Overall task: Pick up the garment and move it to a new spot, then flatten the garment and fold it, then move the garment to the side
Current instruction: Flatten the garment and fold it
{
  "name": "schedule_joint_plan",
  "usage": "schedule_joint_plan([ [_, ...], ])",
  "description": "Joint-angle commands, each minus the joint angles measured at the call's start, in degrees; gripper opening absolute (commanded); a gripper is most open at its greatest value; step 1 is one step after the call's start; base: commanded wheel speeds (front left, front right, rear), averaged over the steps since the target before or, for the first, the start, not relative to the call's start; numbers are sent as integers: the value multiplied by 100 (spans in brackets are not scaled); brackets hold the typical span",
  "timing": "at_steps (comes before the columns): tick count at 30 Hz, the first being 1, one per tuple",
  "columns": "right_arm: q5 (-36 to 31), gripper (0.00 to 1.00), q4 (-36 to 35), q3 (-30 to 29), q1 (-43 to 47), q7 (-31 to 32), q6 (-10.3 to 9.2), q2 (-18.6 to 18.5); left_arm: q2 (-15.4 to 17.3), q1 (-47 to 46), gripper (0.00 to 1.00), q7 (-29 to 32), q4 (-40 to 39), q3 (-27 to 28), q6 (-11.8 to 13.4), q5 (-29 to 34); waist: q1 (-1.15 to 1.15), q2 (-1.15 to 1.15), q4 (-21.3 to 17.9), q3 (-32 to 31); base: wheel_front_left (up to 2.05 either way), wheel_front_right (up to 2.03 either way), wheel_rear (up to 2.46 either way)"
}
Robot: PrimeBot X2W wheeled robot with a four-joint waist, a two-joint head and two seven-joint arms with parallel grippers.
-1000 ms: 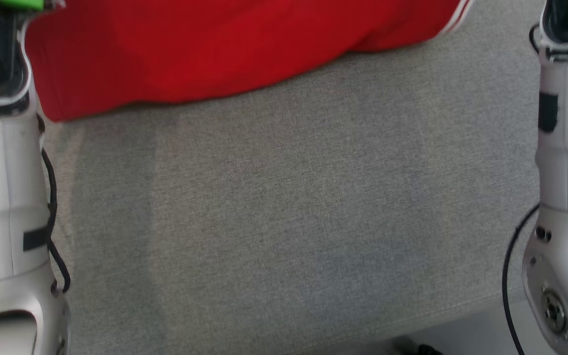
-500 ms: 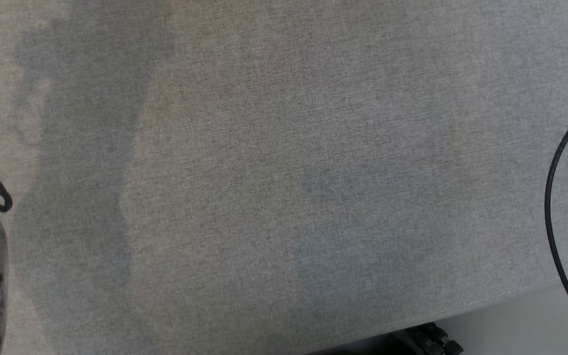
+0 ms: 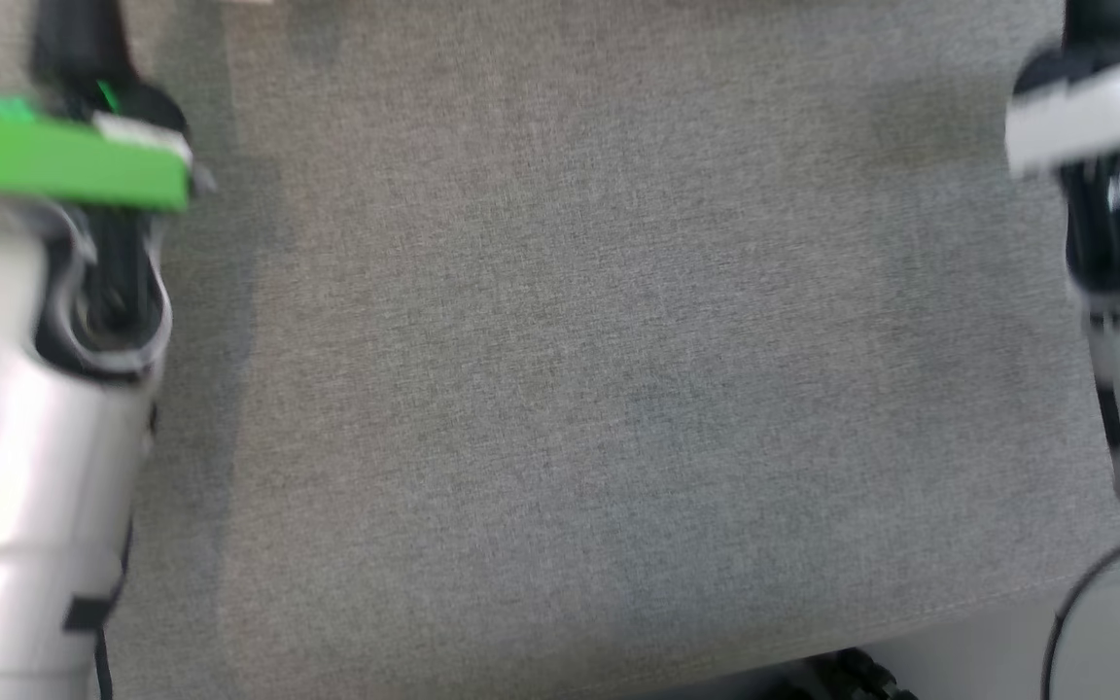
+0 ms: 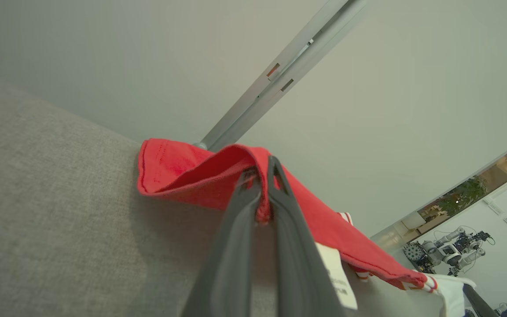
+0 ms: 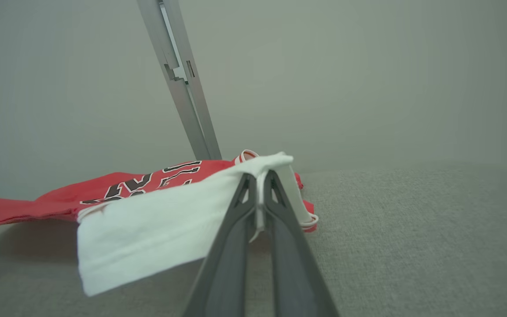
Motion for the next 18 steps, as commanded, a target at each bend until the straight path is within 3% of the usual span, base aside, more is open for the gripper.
schedule_joint_plan([
  [1, -52, 0, -202, -73, 460, 209, -10, -179, 85, 314, 0, -18, 13, -24, -26, -35, 0, 0, 55, -410, 0, 0, 0],
  [4, -81, 0, -664, -514, 1379, 614, -8, 25, 359, 874, 0, -19, 248, -317, -24, 563, 0, 0, 79, -778, 0, 0, 0],
  [10, -938, 0, -1709, -1172, 2915, 1664, -10, 616, 180, 1781, 0, -18, 579, -623, 167, 1005, 0, 0, 184, -1485, 0, 0, 0],
  [13, -1347, 0, -2105, -1386, 3555, 2087, -11, 981, -2, 2179, 0, -18, 538, -453, 170, 947, 0, 0, 226, -1772, 0, 0, 0],
  [18, -1406, 0, -2355, -1357, 4208, 2756, -11, 1266, -75, 2930, 0, -18, 523, -338, 307, 1129, 0, 0, 162, -2149, 0, 0, 0],
])
